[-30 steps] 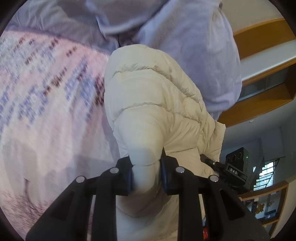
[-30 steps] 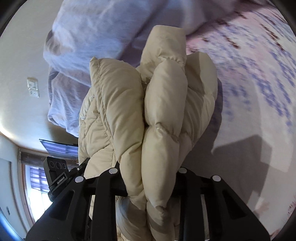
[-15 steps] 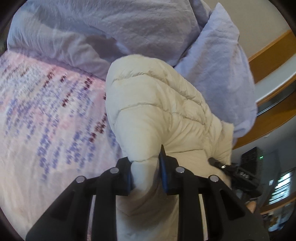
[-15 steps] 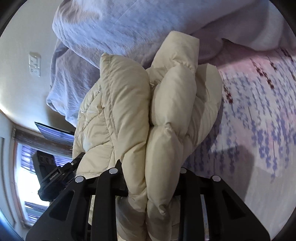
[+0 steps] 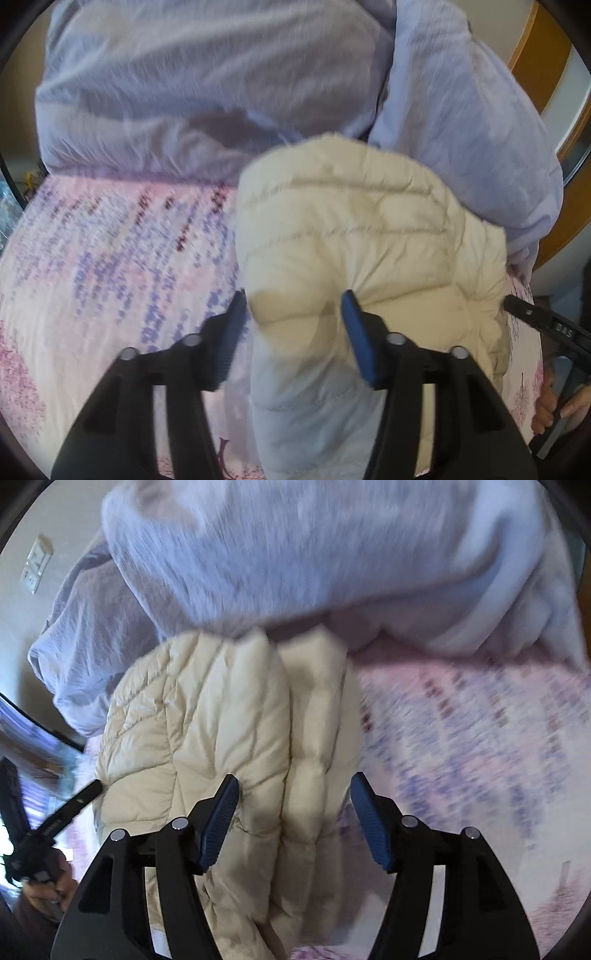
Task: Fold large clothes
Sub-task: 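Lower the folded bundle onto the bed and open both grippers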
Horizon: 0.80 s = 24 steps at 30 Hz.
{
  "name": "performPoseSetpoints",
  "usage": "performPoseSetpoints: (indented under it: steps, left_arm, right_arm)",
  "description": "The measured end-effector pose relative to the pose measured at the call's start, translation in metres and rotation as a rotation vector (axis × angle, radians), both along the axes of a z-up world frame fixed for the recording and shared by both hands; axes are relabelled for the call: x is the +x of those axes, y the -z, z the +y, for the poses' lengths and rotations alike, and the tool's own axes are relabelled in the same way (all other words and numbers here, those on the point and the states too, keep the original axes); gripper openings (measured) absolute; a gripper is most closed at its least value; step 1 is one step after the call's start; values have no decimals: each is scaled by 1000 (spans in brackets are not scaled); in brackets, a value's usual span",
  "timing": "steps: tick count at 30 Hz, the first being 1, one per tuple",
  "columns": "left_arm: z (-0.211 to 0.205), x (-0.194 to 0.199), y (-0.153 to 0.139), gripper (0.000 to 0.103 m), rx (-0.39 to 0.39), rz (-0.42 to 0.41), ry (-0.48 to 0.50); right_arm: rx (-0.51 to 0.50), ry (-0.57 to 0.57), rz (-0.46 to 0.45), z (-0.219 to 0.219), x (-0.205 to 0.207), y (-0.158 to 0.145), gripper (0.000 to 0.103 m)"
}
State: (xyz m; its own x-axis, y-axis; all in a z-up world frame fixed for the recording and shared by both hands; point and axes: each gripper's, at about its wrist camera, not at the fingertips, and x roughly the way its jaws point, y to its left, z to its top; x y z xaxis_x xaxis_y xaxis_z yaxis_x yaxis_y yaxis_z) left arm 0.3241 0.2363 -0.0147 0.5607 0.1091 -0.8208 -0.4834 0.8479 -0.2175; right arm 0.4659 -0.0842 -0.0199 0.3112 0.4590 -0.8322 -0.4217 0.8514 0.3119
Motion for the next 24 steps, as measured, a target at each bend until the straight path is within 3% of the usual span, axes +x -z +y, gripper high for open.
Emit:
performPoseSetpoints:
  steps: [2, 7, 10, 15, 24]
  left_arm:
    - [-1, -1, -7, 63, 4, -22, -4]
    - [-24, 4, -13, 66, 7, -26, 53]
    - [-38, 6, -10, 66, 42, -4, 92]
    - [-52, 9, 5, 68, 99, 62, 120]
    - [-52, 15, 25, 77, 85, 115, 101]
  right_arm:
    - [21, -23, -71, 1, -12, -16, 65]
    - [36, -160, -96, 41, -39, -24, 63]
    - [-8, -225, -106, 58, -56, -12, 61]
    - [-88, -232, -53, 70, -66, 20, 59]
    - [-92, -178, 9, 71, -62, 60, 59]
